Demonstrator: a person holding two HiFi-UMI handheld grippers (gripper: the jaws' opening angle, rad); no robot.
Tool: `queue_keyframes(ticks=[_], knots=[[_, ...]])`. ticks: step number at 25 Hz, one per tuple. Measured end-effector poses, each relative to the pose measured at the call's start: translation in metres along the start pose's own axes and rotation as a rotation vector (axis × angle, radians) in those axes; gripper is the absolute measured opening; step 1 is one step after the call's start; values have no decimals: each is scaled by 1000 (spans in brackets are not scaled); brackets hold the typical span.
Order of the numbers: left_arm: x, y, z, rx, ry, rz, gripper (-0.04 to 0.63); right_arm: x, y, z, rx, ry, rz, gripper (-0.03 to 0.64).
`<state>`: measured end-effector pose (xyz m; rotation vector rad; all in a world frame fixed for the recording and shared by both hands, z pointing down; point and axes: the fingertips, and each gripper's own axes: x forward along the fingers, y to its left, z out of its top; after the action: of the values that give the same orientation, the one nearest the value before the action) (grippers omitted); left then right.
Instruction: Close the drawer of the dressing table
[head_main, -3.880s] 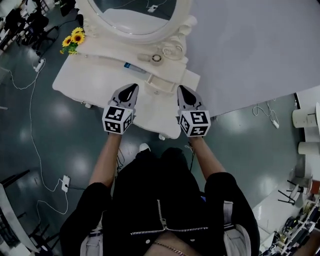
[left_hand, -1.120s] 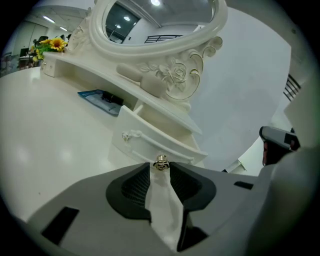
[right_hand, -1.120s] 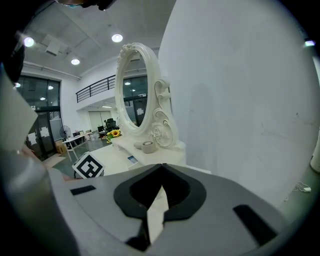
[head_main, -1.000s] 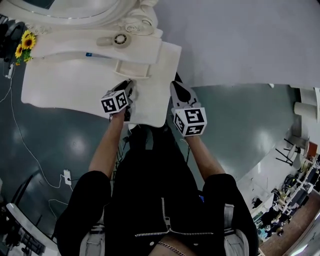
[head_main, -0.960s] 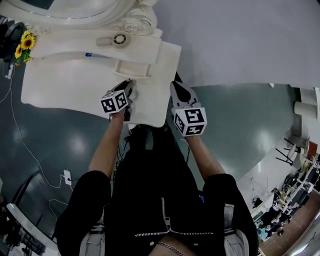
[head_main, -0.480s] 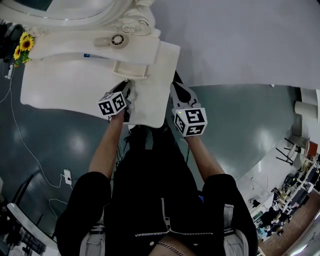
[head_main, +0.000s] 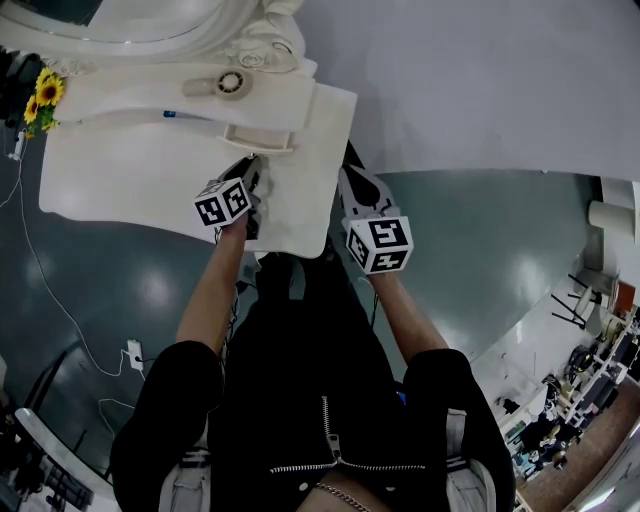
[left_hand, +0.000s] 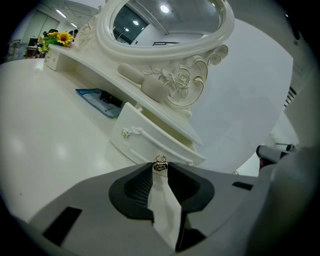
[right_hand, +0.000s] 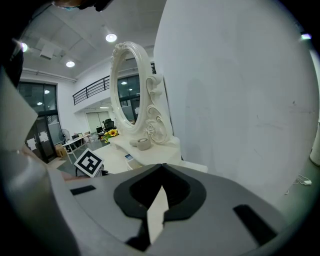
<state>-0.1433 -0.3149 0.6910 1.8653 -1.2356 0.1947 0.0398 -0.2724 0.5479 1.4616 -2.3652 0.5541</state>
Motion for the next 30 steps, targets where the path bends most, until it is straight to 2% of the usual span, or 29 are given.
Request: queue_keyframes(ticks=[30], knots=[[32, 0, 22, -3, -7, -2, 104, 8, -19, 3, 17, 10, -3, 6]])
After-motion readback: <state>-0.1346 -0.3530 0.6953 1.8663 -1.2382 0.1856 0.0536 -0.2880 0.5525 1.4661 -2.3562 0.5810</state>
